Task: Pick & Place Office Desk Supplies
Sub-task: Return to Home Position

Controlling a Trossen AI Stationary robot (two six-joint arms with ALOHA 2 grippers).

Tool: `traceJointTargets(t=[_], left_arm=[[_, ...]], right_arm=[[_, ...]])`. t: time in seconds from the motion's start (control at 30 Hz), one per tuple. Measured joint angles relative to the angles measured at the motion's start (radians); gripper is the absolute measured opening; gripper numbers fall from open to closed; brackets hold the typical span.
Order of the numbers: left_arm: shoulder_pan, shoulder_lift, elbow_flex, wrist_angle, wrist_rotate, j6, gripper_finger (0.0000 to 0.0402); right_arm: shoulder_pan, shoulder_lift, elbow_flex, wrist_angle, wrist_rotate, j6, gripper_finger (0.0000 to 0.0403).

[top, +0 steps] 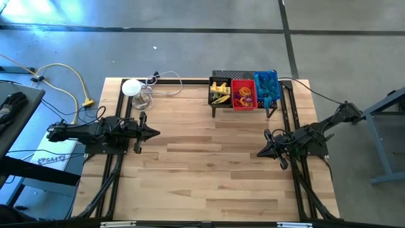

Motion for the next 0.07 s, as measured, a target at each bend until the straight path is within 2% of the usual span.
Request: traceJointTargets(t=[0.07], left_arm=[[0.0,0.0,0.0,0.0,0.0,0.0,0.0]], right_arm=[[0.0,0.0,0.0,0.0,0.0,0.0,0.0002]])
